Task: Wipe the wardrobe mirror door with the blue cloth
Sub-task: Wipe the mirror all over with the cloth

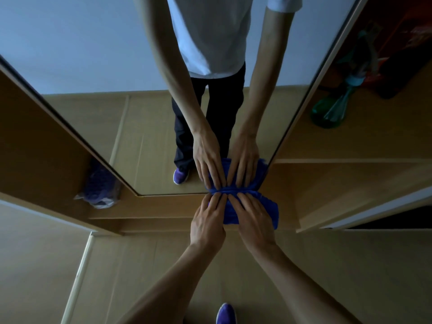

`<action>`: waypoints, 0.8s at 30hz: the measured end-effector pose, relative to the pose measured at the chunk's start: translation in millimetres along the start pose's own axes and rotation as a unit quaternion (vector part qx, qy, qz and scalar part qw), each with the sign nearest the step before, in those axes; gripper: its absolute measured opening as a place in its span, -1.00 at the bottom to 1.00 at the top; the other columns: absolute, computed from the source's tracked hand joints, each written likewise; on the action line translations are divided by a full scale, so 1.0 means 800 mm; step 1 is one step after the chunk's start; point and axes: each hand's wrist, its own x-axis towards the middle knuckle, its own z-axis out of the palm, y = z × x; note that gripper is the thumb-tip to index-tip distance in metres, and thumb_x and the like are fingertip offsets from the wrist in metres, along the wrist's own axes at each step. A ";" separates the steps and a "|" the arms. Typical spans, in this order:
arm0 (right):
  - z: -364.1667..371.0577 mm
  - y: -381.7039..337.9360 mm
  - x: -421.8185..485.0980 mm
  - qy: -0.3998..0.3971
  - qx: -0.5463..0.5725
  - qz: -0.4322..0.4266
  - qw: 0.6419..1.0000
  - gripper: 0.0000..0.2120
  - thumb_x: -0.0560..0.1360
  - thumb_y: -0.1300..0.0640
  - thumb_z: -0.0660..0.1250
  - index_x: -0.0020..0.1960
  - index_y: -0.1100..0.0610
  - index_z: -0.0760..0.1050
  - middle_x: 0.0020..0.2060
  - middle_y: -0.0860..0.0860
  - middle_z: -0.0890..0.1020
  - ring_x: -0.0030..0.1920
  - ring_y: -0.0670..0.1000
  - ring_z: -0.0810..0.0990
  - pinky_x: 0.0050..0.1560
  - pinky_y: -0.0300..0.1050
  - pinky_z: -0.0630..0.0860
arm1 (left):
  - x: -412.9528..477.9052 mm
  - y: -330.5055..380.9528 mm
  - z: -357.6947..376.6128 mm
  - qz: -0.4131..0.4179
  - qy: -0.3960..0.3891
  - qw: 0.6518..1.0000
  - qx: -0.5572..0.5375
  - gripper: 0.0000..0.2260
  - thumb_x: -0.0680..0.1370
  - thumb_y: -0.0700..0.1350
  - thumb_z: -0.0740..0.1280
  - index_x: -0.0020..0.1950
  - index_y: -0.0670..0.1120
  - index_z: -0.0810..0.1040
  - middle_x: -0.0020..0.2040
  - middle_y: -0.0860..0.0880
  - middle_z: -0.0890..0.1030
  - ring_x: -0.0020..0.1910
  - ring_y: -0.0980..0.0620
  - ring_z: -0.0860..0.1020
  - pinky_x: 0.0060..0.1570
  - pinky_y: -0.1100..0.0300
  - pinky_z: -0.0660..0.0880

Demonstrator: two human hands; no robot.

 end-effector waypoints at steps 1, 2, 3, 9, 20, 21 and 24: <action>-0.004 -0.001 0.002 -0.010 0.008 0.000 1.000 -0.50 0.40 0.21 0.52 0.33 0.14 0.56 0.22 0.09 0.63 0.26 0.12 0.60 0.28 0.03 0.55 | -0.001 0.000 -0.001 -0.003 -0.007 1.000 -0.006 -0.35 0.58 -0.27 0.31 0.64 -0.05 0.18 0.61 0.03 0.23 0.61 0.02 0.09 0.47 0.16 0.33; -0.008 -0.002 0.004 -0.029 0.015 -0.003 0.999 -0.50 0.42 0.24 0.49 0.35 0.13 0.54 0.24 0.09 0.62 0.27 0.12 0.58 0.31 0.04 0.52 | -0.003 0.001 -0.002 -0.008 -0.015 1.000 -0.015 -0.35 0.57 -0.27 0.30 0.64 -0.04 0.18 0.61 0.04 0.24 0.60 0.03 0.11 0.44 0.17 0.35; -0.012 -0.002 0.006 -0.056 0.016 -0.008 0.998 -0.51 0.46 0.25 0.43 0.38 0.11 0.50 0.26 0.06 0.59 0.31 0.11 0.55 0.35 0.03 0.47 | -0.005 0.002 -0.004 -0.012 -0.019 0.999 -0.026 -0.35 0.57 -0.26 0.30 0.64 -0.03 0.19 0.58 0.06 0.27 0.58 0.04 0.15 0.38 0.18 0.40; -0.064 -0.006 -0.007 -0.081 0.060 0.005 0.995 -0.49 0.47 0.07 0.25 0.42 -0.02 0.39 0.26 -0.06 0.54 0.28 0.06 0.50 0.27 -0.01 0.45 | -0.034 0.024 -0.045 0.011 0.037 0.995 -0.097 -0.43 0.53 -0.29 0.33 0.53 0.02 0.40 0.41 0.13 0.44 0.41 0.06 0.36 0.14 0.20 0.53; -0.196 -0.049 0.006 0.008 0.083 -0.064 0.994 -0.50 0.57 -0.11 0.32 0.46 -0.03 0.32 0.26 -0.12 0.51 0.24 -0.08 0.47 0.21 -0.21 0.47 | -0.062 0.071 -0.184 0.127 0.156 0.977 -0.072 -0.51 0.51 -0.28 0.42 0.44 -0.06 0.51 0.36 0.00 0.50 0.29 -0.03 0.47 0.23 0.09 0.53; -0.210 -0.054 0.007 0.015 0.090 -0.071 0.993 -0.49 0.57 -0.10 0.32 0.46 -0.02 0.32 0.27 -0.11 0.51 0.26 -0.07 0.47 0.23 -0.20 0.47 | -0.063 0.075 -0.197 0.133 0.160 0.976 -0.066 -0.50 0.51 -0.28 0.42 0.45 -0.05 0.50 0.38 0.01 0.47 0.31 -0.02 0.46 0.24 0.11 0.52; -0.251 -0.067 0.013 0.044 0.086 -0.091 0.991 -0.48 0.55 -0.04 0.35 0.46 -0.03 0.30 0.26 -0.10 0.50 0.26 -0.05 0.46 0.24 -0.14 0.49 | -0.067 0.086 -0.234 0.143 0.180 0.971 -0.070 -0.45 0.50 -0.28 0.44 0.47 -0.01 0.48 0.43 0.02 0.41 0.37 -0.01 0.42 0.23 0.10 0.52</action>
